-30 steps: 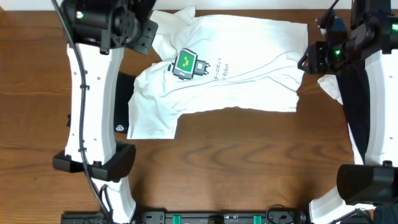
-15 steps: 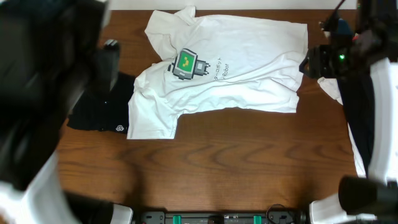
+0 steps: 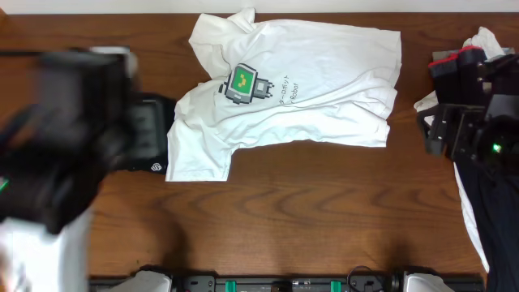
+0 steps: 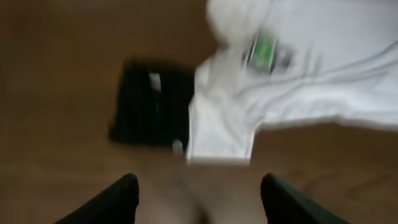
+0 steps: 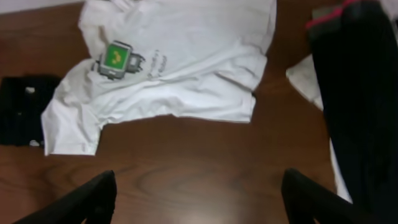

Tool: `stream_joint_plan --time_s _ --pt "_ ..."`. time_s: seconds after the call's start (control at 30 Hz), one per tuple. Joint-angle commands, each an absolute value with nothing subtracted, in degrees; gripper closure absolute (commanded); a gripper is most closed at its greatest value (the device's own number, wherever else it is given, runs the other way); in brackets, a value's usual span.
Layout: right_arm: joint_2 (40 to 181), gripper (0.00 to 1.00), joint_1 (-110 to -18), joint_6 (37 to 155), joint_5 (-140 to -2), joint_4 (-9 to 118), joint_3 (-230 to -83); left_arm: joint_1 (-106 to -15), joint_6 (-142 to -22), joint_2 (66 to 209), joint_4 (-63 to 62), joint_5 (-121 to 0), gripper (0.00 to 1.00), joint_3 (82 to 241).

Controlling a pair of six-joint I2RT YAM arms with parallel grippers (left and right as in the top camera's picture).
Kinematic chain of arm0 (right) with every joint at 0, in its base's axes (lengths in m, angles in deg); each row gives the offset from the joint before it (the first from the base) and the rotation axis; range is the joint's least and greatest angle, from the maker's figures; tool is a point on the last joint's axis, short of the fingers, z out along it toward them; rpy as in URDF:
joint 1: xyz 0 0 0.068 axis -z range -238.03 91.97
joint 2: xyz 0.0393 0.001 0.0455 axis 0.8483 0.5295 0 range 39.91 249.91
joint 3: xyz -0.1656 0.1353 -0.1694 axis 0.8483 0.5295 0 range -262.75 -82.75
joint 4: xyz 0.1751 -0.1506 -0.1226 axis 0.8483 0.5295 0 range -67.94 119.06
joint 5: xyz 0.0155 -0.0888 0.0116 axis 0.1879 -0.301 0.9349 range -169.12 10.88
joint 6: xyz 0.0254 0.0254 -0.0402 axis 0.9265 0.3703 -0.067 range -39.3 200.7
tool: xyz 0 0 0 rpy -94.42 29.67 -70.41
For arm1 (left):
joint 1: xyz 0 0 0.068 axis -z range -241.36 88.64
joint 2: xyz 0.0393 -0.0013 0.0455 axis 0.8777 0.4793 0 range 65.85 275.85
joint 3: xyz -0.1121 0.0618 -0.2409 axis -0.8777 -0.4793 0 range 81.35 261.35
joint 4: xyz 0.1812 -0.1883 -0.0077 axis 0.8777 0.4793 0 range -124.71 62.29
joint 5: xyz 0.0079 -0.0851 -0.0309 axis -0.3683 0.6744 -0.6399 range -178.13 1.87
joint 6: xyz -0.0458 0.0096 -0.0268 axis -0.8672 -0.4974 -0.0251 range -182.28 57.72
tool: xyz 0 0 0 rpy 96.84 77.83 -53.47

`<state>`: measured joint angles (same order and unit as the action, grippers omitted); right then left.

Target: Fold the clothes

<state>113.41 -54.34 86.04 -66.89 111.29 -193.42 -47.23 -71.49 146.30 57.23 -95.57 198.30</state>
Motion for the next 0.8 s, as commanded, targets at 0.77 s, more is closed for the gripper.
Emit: stream_joint_plan --time_s 0.77 --pt "135.8 0.11 -52.0 89.6 -62.1 88.9 -168.6 -49.8 -79.9 171.3 19.8 -80.0 0.29 149.1"
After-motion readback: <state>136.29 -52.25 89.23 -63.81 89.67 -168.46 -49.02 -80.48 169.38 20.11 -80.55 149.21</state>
